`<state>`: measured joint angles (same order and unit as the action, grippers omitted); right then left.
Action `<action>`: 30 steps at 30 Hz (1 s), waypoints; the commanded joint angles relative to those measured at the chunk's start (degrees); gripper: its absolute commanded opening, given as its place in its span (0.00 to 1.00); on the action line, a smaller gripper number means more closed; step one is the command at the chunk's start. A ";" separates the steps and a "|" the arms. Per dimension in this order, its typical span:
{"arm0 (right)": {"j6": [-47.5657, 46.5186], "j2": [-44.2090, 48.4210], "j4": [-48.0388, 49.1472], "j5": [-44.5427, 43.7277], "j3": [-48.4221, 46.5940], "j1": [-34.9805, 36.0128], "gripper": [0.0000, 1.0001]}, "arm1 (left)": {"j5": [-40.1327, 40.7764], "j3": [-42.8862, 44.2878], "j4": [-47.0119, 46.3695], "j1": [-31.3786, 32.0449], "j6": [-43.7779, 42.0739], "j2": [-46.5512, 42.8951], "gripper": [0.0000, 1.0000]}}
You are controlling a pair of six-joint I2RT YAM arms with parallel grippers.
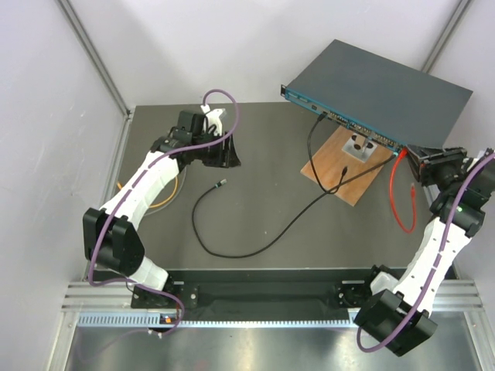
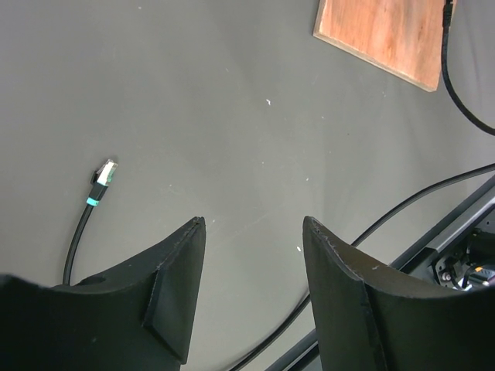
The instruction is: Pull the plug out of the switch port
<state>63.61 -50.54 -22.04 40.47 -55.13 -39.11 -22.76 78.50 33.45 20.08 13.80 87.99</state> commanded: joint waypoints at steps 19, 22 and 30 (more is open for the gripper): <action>-3.76 1.42 5.70 2.25 2.84 0.00 0.26 | -3.07 -1.59 -2.60 -1.00 0.52 -2.47 0.58; -4.02 1.59 5.60 2.34 3.10 -0.17 0.26 | -3.08 -1.59 -2.60 -1.00 0.52 -2.73 0.58; -5.60 2.38 2.80 2.42 3.98 -0.53 0.14 | -2.90 -1.86 -2.43 -1.44 0.52 -3.26 0.58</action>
<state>60.58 -48.82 -17.74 41.89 -52.05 -39.48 -24.69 77.12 33.39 19.16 14.68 87.35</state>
